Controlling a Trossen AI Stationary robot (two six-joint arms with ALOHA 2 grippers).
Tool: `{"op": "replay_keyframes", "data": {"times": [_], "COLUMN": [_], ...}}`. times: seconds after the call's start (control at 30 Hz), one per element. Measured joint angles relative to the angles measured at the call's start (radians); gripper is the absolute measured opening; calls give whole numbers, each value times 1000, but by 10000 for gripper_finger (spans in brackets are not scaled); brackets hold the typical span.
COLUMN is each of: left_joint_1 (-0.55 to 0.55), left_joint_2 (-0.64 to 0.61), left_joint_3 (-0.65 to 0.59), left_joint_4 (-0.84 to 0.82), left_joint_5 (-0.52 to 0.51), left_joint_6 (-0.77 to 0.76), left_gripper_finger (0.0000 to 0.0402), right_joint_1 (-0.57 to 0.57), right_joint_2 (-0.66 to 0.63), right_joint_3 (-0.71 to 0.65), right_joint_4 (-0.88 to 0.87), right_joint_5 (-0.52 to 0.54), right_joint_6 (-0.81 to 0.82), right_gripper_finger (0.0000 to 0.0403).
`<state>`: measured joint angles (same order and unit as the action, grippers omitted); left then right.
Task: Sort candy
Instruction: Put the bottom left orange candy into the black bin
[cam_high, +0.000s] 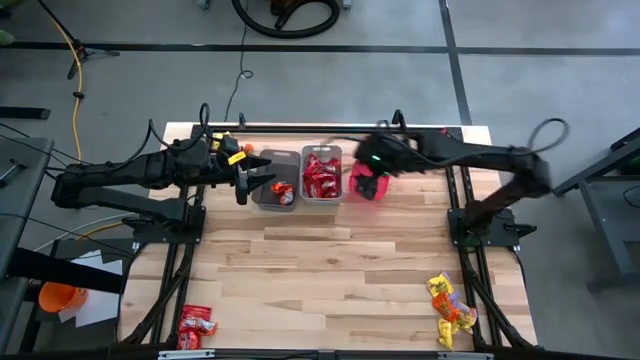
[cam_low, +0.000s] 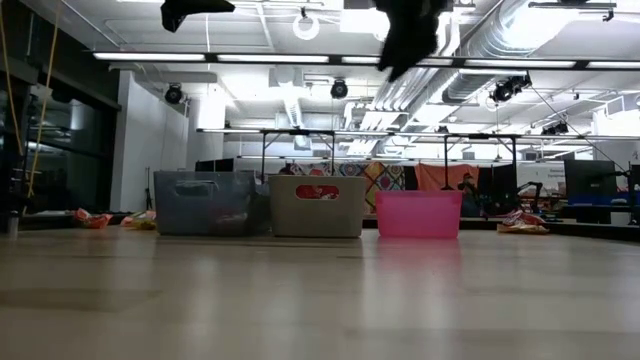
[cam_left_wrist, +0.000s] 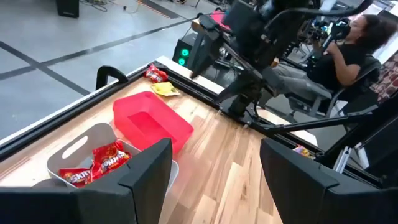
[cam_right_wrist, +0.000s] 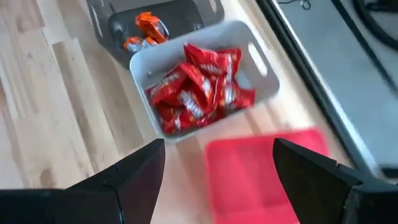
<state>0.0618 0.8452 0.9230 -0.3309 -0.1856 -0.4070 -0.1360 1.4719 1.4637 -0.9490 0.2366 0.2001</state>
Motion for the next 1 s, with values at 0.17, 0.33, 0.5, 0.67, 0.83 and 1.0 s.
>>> {"op": "replay_keyframes", "data": {"times": [0.17,0.33,0.5,0.67,0.83,1.0], "left_joint_1": [-28,-74,-151,-313,-564,-806], "left_joint_2": [0,27,116,260,421,556], "left_joint_3": [-37,-148,-118,3,68,69], "left_joint_4": [106,294,56,-281,-514,-539], "left_joint_5": [0,0,83,226,289,349], "left_joint_6": [25,-77,-225,-304,-383,-543], "left_gripper_finger": [230,230,230,230,230,229], "right_joint_1": [52,155,219,218,202,201], "right_joint_2": [-309,-551,-662,-666,-656,-655], "right_joint_3": [-415,-675,-778,-776,-774,-773], "right_joint_4": [158,308,440,446,465,460], "right_joint_5": [-2,-3,66,98,96,95], "right_joint_6": [296,591,693,650,605,584], "right_gripper_finger": [293,293,293,293,293,293]}}
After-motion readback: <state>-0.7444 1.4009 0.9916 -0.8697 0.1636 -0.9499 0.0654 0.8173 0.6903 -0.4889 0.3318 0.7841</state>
